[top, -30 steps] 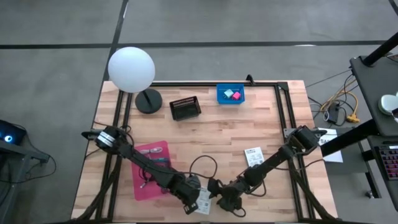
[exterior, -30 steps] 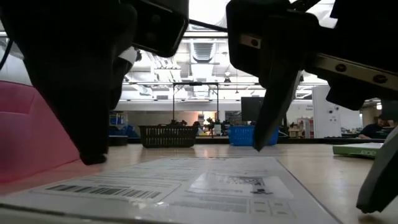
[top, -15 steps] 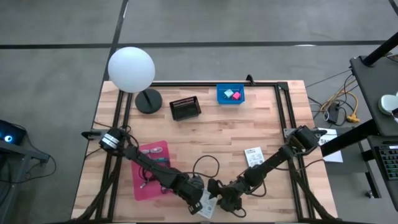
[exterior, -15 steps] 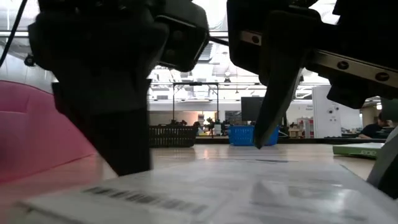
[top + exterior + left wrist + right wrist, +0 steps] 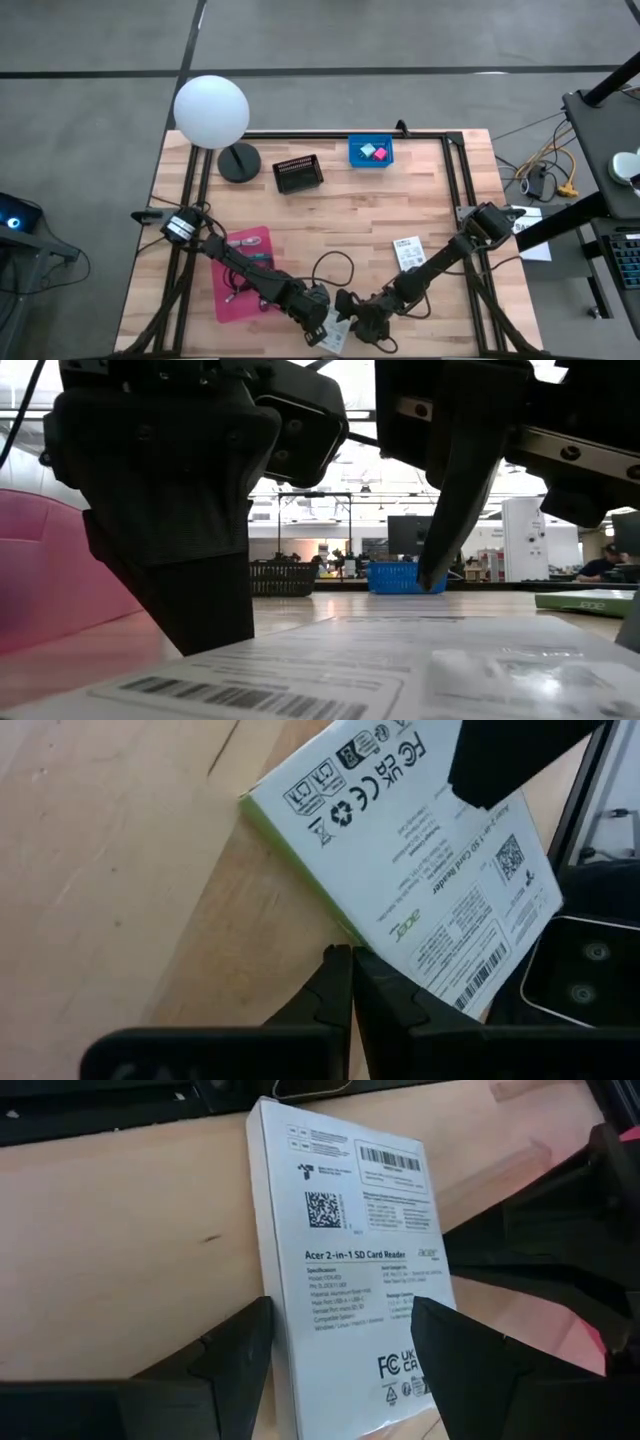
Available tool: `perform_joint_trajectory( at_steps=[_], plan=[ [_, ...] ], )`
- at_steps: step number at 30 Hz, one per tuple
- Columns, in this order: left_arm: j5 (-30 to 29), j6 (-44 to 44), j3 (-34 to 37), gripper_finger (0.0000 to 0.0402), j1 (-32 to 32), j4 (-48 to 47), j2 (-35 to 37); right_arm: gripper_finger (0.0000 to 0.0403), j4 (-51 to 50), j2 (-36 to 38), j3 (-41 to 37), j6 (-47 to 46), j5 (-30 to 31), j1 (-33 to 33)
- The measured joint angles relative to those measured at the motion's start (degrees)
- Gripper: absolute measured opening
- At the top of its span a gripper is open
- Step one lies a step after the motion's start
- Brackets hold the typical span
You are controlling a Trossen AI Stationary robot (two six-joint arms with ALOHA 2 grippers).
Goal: Pick and place items into bin
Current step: Put the bottom card reader box into the black bin
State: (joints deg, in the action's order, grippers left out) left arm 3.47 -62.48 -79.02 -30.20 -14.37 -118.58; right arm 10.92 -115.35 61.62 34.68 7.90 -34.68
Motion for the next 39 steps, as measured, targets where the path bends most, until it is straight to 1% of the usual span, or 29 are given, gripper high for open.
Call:
perform_joint_trajectory(
  at_steps=[10, 16, 22, 29, 33, 39],
  plan=[
    [0.3, 0.4, 0.0, 0.0000, 0.0, -0.1, 0.0, 0.0224, -1.0, 0.2, 1.7, -0.1, 0.7, 0.0],
    [0.7, 0.4, 0.0, 0.0000, 0.0, 0.0, 0.0, 0.0224, -3.0, 1.8, 2.9, 0.0, 1.0, 0.0],
    [0.6, 1.5, 0.0, 0.0000, 0.0, 0.3, 0.0, 0.0224, -2.4, 4.1, 2.9, 0.0, 1.4, 0.2],
    [0.7, 1.8, 0.0, 0.0000, 0.1, 0.7, 0.0, 0.0224, -2.1, 4.2, 2.9, 0.3, 1.5, 0.3],
    [0.8, 3.2, 0.0, 0.0000, 0.1, 2.4, -0.1, 0.0224, -0.8, 4.2, 2.8, 2.3, 1.2, 0.3],
    [0.7, 3.0, 0.0, 0.0000, 0.1, 2.2, -0.1, 0.0224, -0.4, 4.2, 2.8, 5.4, 1.2, 0.4]
  ],
)
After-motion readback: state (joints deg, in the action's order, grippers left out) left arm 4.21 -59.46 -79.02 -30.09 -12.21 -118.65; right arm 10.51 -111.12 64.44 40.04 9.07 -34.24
